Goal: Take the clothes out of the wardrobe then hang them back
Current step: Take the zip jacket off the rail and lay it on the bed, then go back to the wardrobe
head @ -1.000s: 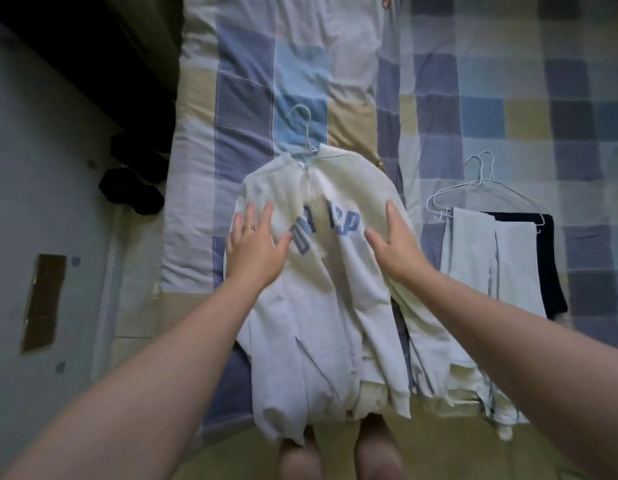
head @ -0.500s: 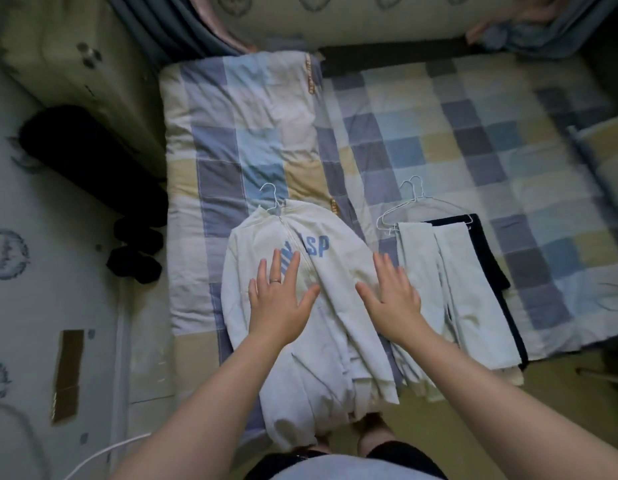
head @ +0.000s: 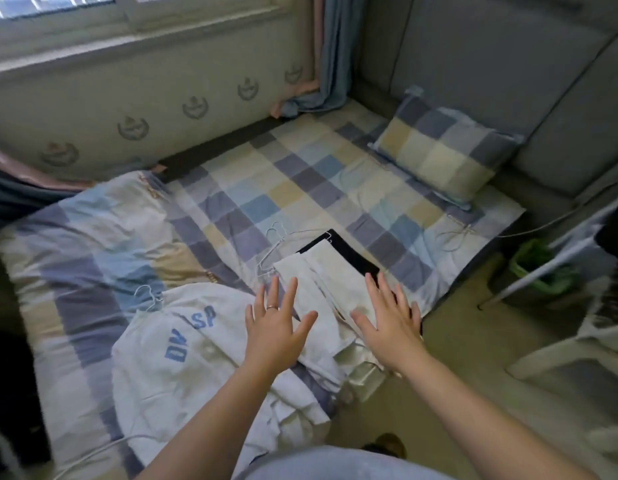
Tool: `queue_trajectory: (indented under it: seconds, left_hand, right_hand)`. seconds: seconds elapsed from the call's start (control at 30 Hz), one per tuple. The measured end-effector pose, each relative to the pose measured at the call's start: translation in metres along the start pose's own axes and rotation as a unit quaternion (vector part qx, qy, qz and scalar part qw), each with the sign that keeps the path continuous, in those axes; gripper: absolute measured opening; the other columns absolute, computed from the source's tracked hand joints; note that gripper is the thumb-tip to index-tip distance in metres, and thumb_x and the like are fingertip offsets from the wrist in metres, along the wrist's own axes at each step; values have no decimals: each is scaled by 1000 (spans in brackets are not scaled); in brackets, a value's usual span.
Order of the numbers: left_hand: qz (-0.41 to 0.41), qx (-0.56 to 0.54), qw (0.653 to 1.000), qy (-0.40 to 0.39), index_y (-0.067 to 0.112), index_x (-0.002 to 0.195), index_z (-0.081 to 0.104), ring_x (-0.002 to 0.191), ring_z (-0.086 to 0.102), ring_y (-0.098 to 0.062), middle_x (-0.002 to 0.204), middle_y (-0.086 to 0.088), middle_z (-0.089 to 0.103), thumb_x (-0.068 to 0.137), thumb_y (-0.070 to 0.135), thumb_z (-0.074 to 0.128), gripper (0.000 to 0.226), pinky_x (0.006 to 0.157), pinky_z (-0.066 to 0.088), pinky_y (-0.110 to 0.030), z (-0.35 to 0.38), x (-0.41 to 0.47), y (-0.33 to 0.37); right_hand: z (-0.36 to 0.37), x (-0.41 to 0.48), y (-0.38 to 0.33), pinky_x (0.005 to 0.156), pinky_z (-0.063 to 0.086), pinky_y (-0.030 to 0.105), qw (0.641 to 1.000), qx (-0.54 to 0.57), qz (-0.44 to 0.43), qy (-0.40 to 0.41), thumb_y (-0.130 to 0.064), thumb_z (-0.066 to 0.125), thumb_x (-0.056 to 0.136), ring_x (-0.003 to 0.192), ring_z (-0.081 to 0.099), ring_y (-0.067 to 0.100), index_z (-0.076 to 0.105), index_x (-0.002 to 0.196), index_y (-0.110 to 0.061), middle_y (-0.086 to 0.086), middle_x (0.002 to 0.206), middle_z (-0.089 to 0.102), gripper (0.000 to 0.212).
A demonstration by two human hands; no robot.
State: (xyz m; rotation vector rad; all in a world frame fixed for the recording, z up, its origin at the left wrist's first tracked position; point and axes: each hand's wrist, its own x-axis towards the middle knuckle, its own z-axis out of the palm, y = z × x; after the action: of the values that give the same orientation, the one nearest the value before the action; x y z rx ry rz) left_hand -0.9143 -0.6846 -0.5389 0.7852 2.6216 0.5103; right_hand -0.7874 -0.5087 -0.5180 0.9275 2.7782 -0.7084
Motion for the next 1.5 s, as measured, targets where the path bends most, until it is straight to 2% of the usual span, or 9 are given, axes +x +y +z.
queue_trajectory:
  seconds: [0.33, 0.53, 0.67, 0.77, 0.93, 1.07, 1.13, 1.3, 1.5]
  left_hand:
    - [200, 55, 976, -72, 46, 154, -7, 151, -18, -23, 165, 5, -15, 93, 74, 18, 72, 122, -5, -50, 103, 31, 267]
    - [358, 96, 922, -115, 46, 153, -13, 150, -22, -22, 164, 5, -19, 85, 79, 7, 78, 121, -9, -49, 148, 32, 406]
    - [469, 82, 868, -144, 50, 151, -13, 149, -24, -19, 162, 10, -21, 88, 78, 12, 74, 119, -12, -47, 184, 28, 494]
    - [546, 84, 817, -168, 49, 151, -14, 148, -24, -17, 161, 12, -21, 85, 79, 7, 75, 120, -11, -48, 212, 20, 567]
    - [669, 68, 714, -193, 47, 153, -11, 149, -22, -19, 164, 10, -18, 90, 77, 13, 74, 121, -10, -49, 255, 1, 699]
    - [762, 36, 613, -207, 47, 152, -11, 149, -21, -18, 164, 9, -18, 82, 83, -1, 79, 121, -8, -47, 266, -37, 804]
    - [803, 3, 556, -215, 46, 154, -6, 151, -16, -18, 164, 10, -14, 77, 86, -8, 87, 122, -2, -48, 264, -62, 855]
    - [874, -78, 425, -222, 48, 153, -3, 151, -17, -17, 164, 10, -15, 82, 84, 1, 80, 122, 1, -48, 242, -149, 970]
    - [913, -173, 317, -191, 46, 154, 2, 152, -8, -21, 166, 7, -5, 80, 84, 2, 83, 121, 4, -45, 192, -274, 1067]
  right_hand:
    - [-110, -61, 231, 118, -2, 56, 979, 47, 151, 126, -63, 28, 96, 149, -17, 20, -11, 151, -44, -14, 162, -16, 69]
    - [-156, -119, 334, 119, -4, 56, 941, 61, 265, 200, -65, 28, 96, 148, -21, 18, -15, 150, -46, -15, 161, -19, 72]
    - [-178, -163, 391, 119, -7, 54, 904, 64, 350, 238, -66, 27, 95, 148, -19, 20, -18, 149, -46, -13, 161, -19, 72]
    - [-195, -196, 427, 117, -10, 51, 865, 63, 409, 285, -68, 24, 94, 148, -22, 17, -19, 147, -48, -16, 160, -21, 71]
    - [-239, -241, 479, 118, -6, 53, 785, 34, 509, 352, -72, 13, 89, 147, -23, 13, -13, 150, -46, -18, 160, -18, 72]
    - [-288, -281, 509, 119, -9, 51, 709, 8, 585, 393, -74, 10, 87, 148, -20, 17, -17, 150, -44, -17, 159, -22, 74]
    - [-316, -305, 515, 119, -10, 50, 676, -8, 615, 406, -75, 11, 87, 147, -22, 16, -15, 150, -43, -19, 157, -25, 75]
    - [-393, -377, 510, 119, -13, 48, 579, -96, 684, 433, -71, 16, 91, 143, -31, 11, -21, 147, -48, -20, 156, -28, 71]
    - [-479, -469, 481, 117, -15, 43, 482, -219, 725, 441, -80, -5, 80, 144, -29, 11, -21, 147, -48, -23, 156, -27, 76]
